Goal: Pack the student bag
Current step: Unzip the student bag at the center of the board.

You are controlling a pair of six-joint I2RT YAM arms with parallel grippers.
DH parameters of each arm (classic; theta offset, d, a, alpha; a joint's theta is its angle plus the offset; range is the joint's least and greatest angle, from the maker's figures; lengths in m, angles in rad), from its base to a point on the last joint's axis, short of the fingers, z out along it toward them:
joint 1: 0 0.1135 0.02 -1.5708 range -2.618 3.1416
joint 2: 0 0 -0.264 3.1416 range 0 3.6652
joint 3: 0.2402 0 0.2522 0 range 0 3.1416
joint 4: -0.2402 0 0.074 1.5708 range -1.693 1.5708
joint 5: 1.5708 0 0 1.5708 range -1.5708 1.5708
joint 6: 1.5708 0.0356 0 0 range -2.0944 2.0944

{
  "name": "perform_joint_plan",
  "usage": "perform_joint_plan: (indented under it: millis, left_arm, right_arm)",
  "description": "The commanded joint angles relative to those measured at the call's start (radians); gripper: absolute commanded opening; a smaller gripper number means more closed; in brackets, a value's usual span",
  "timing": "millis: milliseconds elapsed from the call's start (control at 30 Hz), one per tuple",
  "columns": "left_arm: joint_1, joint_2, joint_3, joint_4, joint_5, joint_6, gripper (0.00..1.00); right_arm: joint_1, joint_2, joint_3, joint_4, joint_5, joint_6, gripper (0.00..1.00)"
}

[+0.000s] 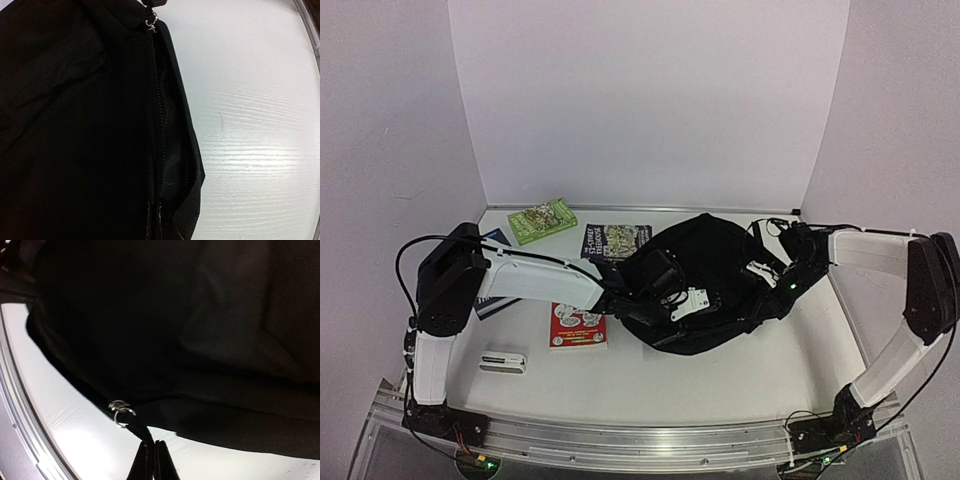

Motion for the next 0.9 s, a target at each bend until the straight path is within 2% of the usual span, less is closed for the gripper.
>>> perform_joint_plan:
  millis: [0, 167, 200, 267, 333, 400, 500, 600, 700, 867]
  left_arm:
    - [0.003, -0.037, -0.018, -0.082, -0.022, -0.024, 0.00]
    - [-0.038, -0.019, 0.033, -0.020, -0.035, -0.059, 0.01]
    - [-0.051, -0.016, 0.049, -0.011, -0.066, -0.073, 0.08]
    - [-0.062, -0.031, 0.072, -0.011, -0.114, -0.128, 0.29]
    - [-0.060, -0.092, 0.032, 0.029, -0.113, -0.173, 0.53]
    - [-0.052, -0.160, -0.031, 0.091, -0.108, -0.209, 0.69]
    - [-0.004, -0.245, -0.115, 0.128, -0.047, -0.287, 0.73]
    - [0.039, -0.298, -0.208, 0.178, -0.021, -0.318, 0.71]
    - [0.076, -0.325, -0.294, 0.217, 0.001, -0.310, 0.68]
    - [0.096, -0.309, -0.381, 0.319, 0.031, -0.273, 0.61]
  right_arm:
    - [-0.081, 0.027, 0.070, -0.020, 0.133, -0.056, 0.00]
    - [-0.096, 0.040, 0.094, -0.023, 0.162, -0.060, 0.00]
    - [-0.097, 0.037, 0.094, -0.027, 0.166, -0.067, 0.00]
    - [-0.096, 0.024, 0.085, -0.043, 0.152, -0.088, 0.02]
    - [-0.095, 0.007, 0.081, -0.059, 0.127, -0.101, 0.15]
    - [-0.094, -0.007, 0.091, -0.077, 0.097, -0.095, 0.35]
    - [-0.091, -0.039, 0.114, -0.103, 0.040, -0.073, 0.56]
    - [-0.066, -0.075, 0.138, -0.108, -0.013, -0.032, 0.67]
    - [-0.019, -0.100, 0.166, -0.104, -0.049, 0.026, 0.71]
    - [0.097, -0.067, 0.212, -0.055, -0.049, 0.133, 0.70]
